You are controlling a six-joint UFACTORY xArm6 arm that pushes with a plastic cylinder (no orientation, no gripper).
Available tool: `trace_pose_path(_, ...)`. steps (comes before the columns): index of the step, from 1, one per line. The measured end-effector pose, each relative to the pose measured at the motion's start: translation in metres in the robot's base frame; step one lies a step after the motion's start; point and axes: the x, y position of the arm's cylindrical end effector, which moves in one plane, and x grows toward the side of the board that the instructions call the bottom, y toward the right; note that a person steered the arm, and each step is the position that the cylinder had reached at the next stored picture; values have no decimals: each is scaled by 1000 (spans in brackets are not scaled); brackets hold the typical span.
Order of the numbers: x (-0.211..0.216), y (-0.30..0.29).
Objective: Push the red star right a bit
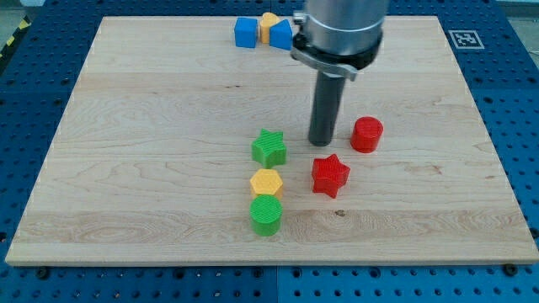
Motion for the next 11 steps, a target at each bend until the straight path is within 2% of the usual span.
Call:
trace_pose_path(1, 0, -20)
trace_pose_path(4, 60, -21)
trace_pose_path(5, 62, -20)
trace_pose_path(8, 62, 65)
trace_pose_path(9, 66, 68)
trace_pose_path(11, 110, 48)
